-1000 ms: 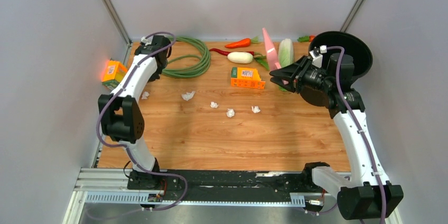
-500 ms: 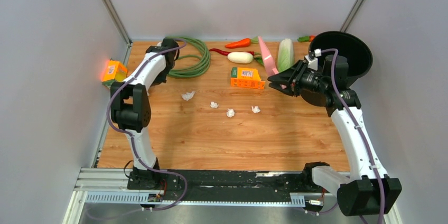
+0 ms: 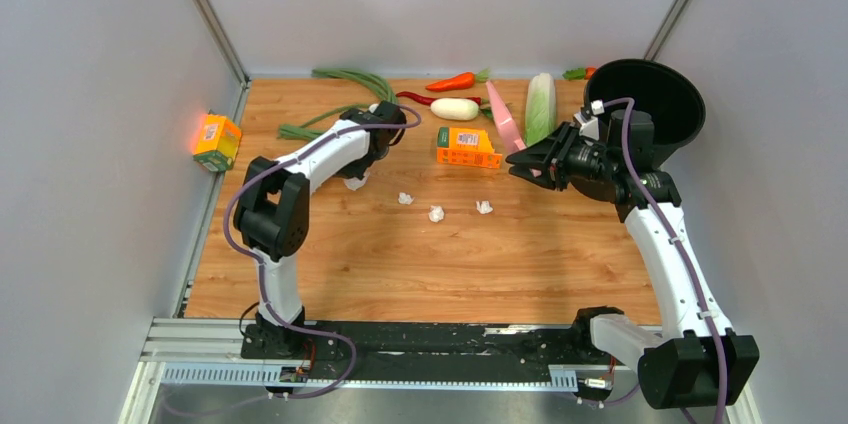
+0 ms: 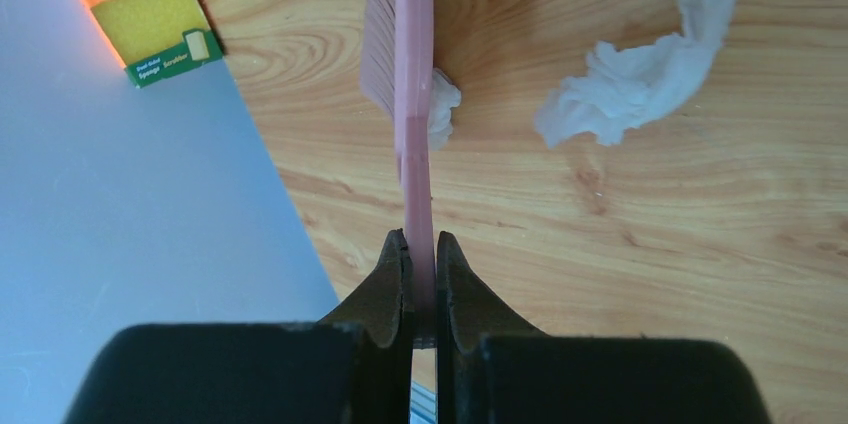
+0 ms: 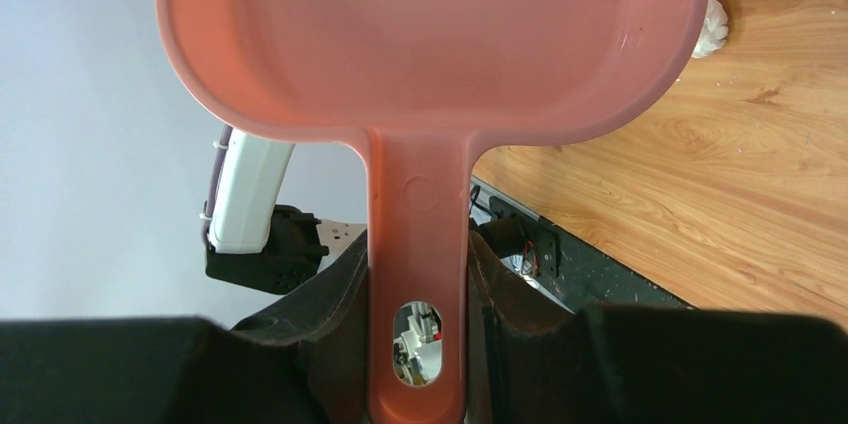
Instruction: Sweep away the paper scraps from the table
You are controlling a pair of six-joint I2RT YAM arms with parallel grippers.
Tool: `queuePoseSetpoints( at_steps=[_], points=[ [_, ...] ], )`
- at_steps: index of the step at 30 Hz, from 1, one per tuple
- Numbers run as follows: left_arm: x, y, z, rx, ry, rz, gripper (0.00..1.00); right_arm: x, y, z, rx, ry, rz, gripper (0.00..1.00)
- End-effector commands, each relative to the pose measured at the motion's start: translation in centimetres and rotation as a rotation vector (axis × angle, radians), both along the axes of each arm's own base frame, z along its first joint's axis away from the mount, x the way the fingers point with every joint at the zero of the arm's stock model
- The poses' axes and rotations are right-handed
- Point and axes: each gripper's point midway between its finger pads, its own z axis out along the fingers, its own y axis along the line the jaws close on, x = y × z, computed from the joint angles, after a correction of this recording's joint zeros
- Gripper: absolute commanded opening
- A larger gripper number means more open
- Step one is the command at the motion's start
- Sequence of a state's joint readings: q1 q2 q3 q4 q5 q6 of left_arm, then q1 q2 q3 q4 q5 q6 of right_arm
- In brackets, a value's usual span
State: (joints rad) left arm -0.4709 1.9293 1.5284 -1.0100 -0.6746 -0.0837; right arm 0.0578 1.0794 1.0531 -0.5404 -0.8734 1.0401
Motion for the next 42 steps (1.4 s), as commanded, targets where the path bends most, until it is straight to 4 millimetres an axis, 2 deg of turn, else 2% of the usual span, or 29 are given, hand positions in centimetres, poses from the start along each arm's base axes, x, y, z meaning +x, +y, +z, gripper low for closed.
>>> queuePoseSetpoints(
  at_steps=[1, 5, 10, 12, 16, 21, 27, 42],
  points=[
    [-0.2, -2.9, 0.8, -0.114, -0.014, -0.048, 0.00, -0.8, 0.0, 0.2, -0.026, -0.030, 0.017, 0.00],
    [-0.2, -4.5, 1.1, -0.123, -0.013, -0.111, 0.00, -1.1, -0.1, 0.2, -0.040, -0.034, 0.017, 0.00],
    [-0.7, -5.2, 1.0, -0.094, -0.008, -0.148, 0.00, -1.5, -0.4, 0.5, -0.071, -0.045, 0.013, 0.00],
    [-0.8, -6.1, 1.3, -0.096, -0.014, -0.174, 0.00, -1.8, -0.5, 0.3, -0.092, -0.040, 0.012, 0.00],
    [-0.9, -7.4, 1.7, -0.085, -0.013, -0.213, 0.00, -2.3, -1.3, -0.9, -0.177, -0.030, 0.008, 0.00],
    [-1.5, -8.3, 1.7, -0.089, -0.006, -0.244, 0.00, -3.3, -2.7, -3.8, -0.331, 0.016, 0.026, 0.00],
    [-3.3, -9.4, 1.1, -0.133, 0.022, -0.308, 0.00, -4.7, -4.3, -6.8, -0.466, 0.066, 0.052, 0.00],
    [-8.6, -11.1, 1.6, -0.243, 0.052, -0.441, 0.00, -5.8, -4.2, -9.1, -0.524, 0.105, 0.094, 0.00]
  ],
)
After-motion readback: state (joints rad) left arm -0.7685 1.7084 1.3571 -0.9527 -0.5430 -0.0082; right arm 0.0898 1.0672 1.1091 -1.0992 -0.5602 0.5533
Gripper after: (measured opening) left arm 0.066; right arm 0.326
